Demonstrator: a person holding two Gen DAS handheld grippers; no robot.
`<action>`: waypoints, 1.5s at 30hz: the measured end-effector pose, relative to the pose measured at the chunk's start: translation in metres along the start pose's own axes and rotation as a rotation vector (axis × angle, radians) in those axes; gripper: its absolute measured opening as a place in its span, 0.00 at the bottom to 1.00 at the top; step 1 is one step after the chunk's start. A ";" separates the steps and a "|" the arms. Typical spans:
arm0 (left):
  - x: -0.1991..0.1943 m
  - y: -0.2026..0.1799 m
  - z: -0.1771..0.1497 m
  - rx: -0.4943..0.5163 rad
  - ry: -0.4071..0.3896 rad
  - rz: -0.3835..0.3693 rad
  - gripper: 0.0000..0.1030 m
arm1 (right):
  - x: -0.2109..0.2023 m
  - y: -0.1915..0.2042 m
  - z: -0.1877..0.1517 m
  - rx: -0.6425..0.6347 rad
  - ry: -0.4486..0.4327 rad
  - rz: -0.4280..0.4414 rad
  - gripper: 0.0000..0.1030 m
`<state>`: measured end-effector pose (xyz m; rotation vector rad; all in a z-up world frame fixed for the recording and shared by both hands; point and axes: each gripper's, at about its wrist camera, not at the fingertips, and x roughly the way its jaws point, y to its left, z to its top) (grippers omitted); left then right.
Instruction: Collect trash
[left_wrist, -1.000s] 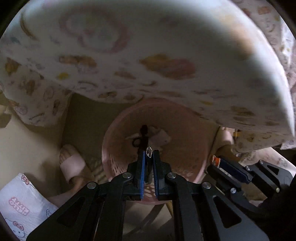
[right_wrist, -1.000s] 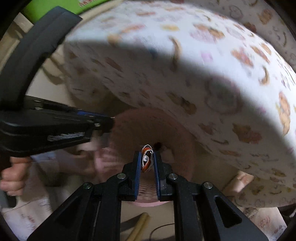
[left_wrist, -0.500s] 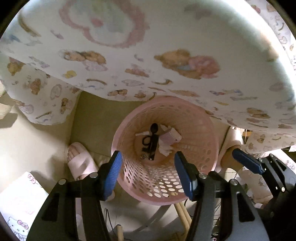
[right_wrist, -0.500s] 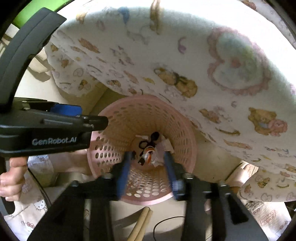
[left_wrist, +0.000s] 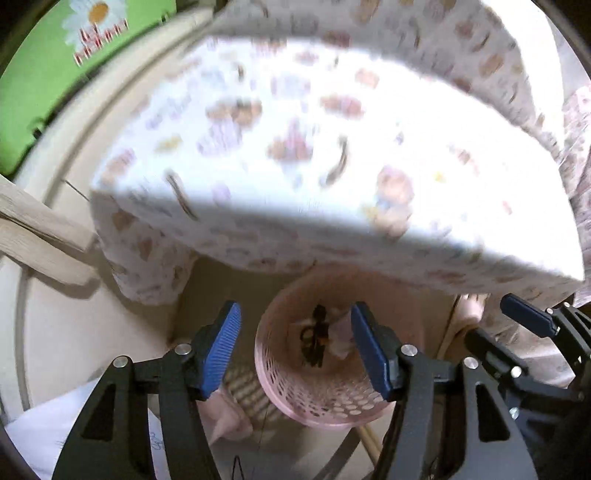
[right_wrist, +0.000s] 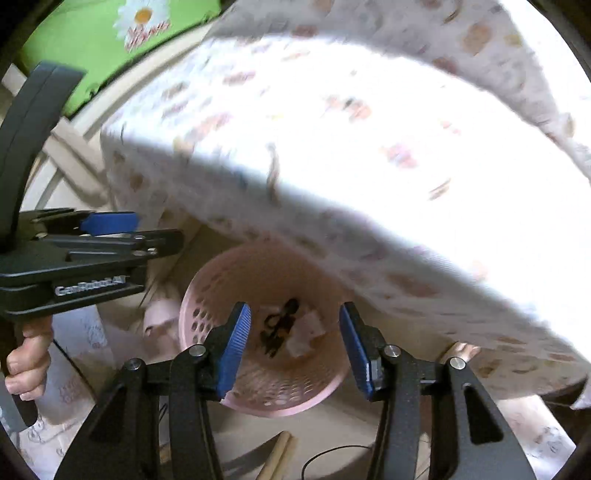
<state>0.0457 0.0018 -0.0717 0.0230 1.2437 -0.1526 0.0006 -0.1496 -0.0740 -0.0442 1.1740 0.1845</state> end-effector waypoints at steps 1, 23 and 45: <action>-0.007 0.001 0.002 0.000 -0.026 0.000 0.59 | -0.007 -0.001 0.002 0.011 -0.015 -0.006 0.51; -0.086 -0.003 0.002 0.018 -0.466 0.098 0.98 | -0.107 -0.021 -0.006 0.070 -0.458 -0.114 0.83; -0.083 -0.006 0.002 0.018 -0.490 0.079 0.98 | -0.104 -0.038 -0.005 0.135 -0.465 -0.131 0.87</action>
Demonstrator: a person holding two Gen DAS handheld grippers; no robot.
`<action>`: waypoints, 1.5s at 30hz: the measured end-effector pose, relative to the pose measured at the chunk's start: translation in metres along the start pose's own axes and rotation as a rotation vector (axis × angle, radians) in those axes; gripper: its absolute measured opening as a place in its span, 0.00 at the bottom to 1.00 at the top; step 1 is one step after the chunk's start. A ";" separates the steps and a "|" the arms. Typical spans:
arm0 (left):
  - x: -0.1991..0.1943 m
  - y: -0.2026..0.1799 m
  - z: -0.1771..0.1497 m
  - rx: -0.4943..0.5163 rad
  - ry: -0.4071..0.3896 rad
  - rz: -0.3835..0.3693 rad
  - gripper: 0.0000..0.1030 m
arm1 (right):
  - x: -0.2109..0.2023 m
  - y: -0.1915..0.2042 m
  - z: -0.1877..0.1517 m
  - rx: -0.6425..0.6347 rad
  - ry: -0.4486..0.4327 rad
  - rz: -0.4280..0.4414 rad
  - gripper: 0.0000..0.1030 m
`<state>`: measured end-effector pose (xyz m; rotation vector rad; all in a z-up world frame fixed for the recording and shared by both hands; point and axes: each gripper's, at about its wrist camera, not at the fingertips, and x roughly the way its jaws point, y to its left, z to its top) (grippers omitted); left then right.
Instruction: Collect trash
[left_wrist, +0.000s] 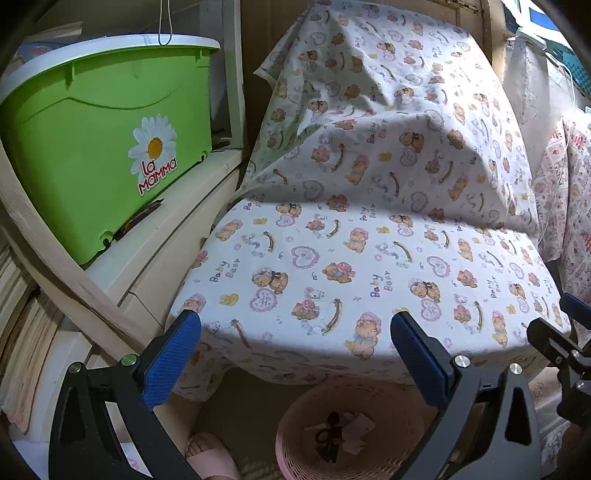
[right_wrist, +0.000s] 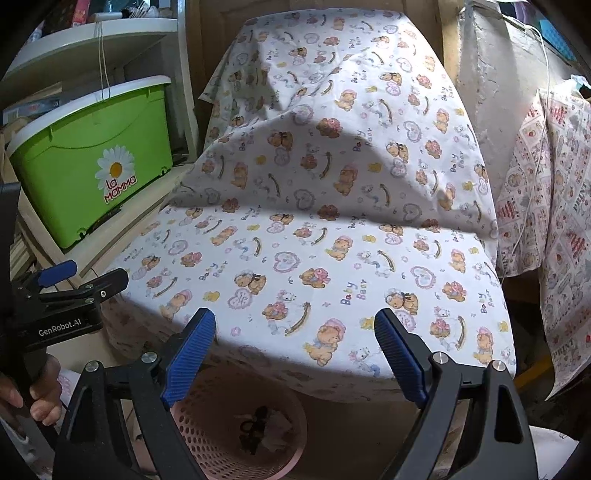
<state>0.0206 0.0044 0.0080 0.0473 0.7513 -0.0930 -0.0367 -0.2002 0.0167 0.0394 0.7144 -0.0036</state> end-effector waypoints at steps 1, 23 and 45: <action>-0.001 0.000 0.000 -0.001 0.000 -0.002 0.99 | 0.000 0.000 0.000 -0.002 0.000 0.001 0.87; -0.009 0.005 0.002 0.001 -0.057 0.010 0.98 | 0.000 0.006 -0.002 -0.029 -0.005 -0.001 0.87; -0.008 0.007 0.001 -0.006 -0.063 0.002 0.99 | -0.005 0.008 0.000 -0.055 -0.017 0.011 0.87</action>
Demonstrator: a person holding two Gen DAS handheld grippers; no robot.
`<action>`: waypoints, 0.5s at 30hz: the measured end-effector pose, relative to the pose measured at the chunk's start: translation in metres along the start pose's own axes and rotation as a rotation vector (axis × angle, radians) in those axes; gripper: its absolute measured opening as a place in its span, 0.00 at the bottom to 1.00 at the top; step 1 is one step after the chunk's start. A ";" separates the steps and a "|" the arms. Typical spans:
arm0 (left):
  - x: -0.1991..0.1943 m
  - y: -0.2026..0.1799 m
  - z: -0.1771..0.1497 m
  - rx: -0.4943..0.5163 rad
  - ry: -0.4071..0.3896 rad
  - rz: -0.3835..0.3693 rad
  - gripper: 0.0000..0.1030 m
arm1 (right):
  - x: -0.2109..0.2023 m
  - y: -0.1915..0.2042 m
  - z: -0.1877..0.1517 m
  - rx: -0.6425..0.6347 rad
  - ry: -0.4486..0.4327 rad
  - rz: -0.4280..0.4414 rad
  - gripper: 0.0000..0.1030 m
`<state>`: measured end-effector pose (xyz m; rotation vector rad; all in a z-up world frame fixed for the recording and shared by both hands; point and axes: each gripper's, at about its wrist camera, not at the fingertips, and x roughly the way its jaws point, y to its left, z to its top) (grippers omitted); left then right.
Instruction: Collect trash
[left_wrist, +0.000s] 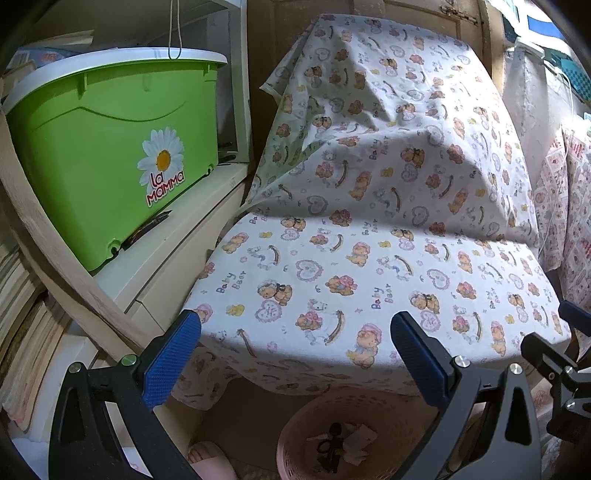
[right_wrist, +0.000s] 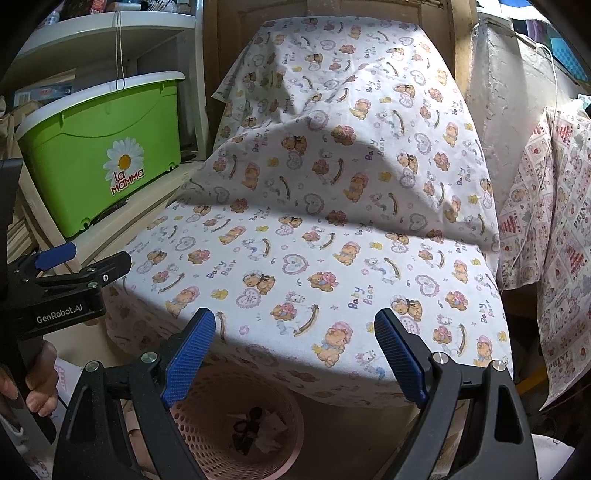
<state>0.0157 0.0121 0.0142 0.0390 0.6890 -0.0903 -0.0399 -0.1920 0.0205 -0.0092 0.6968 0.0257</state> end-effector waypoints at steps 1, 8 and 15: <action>-0.001 0.000 0.000 -0.001 -0.002 -0.003 0.99 | 0.000 0.000 0.000 0.000 0.001 0.000 0.87; -0.001 0.003 0.001 -0.012 0.002 -0.005 0.99 | -0.001 -0.001 0.000 -0.007 -0.002 0.003 0.87; -0.002 0.001 0.001 -0.011 -0.002 -0.011 0.99 | -0.001 0.000 0.000 -0.007 -0.001 0.003 0.87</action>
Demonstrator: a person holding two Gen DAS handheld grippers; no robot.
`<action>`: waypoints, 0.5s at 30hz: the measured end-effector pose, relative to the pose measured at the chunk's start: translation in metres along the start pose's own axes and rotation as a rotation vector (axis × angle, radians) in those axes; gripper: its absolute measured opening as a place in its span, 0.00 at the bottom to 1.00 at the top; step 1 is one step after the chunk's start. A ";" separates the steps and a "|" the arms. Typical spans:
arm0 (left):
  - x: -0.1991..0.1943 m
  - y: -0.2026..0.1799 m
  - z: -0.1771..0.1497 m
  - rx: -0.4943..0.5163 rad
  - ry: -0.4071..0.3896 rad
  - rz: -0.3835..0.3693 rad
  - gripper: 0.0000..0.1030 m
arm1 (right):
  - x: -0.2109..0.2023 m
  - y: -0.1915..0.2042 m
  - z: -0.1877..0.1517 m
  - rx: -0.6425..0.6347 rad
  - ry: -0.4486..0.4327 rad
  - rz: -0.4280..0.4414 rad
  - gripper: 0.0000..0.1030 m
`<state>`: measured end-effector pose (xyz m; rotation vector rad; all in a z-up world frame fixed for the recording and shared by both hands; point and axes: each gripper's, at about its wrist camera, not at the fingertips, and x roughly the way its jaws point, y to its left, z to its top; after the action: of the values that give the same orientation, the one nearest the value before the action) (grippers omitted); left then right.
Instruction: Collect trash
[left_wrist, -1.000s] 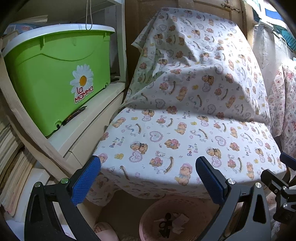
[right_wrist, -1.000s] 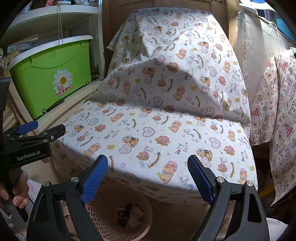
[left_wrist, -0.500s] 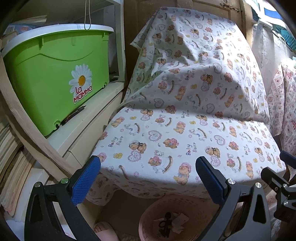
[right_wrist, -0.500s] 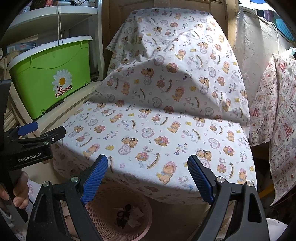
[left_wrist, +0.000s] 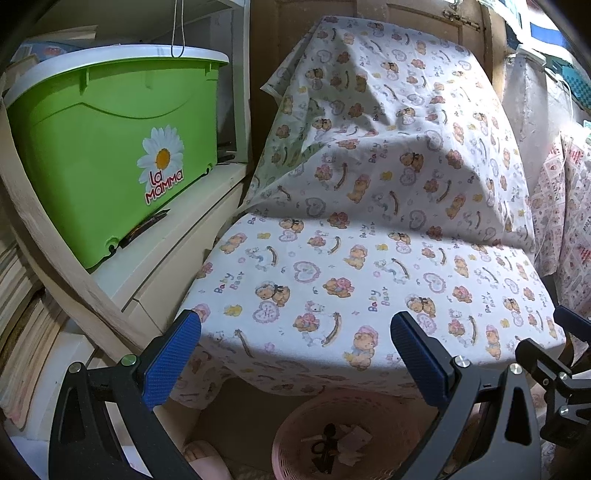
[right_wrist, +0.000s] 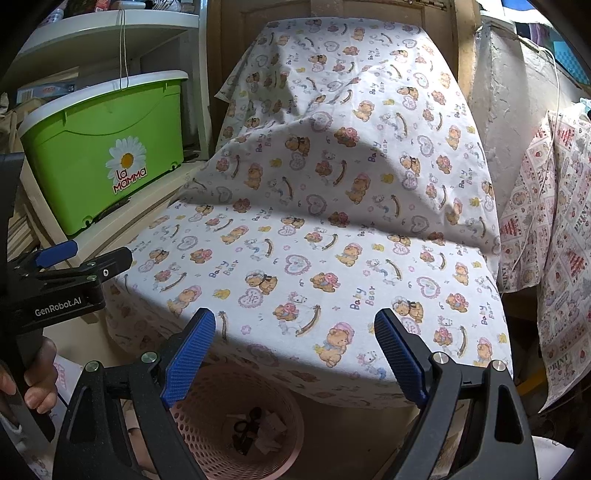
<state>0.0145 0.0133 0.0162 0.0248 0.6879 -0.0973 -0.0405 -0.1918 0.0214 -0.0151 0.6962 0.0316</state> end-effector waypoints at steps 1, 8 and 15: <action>0.000 -0.001 0.000 0.003 -0.001 0.003 0.99 | 0.000 0.000 0.000 0.001 0.000 -0.001 0.87; 0.002 -0.002 -0.001 0.007 0.006 0.003 0.99 | 0.000 0.000 0.000 0.000 -0.001 0.001 0.87; 0.004 -0.001 -0.002 0.012 0.014 0.003 0.99 | -0.001 0.000 0.000 0.002 0.000 0.000 0.87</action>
<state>0.0164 0.0120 0.0119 0.0378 0.7008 -0.0979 -0.0411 -0.1917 0.0217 -0.0135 0.6958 0.0315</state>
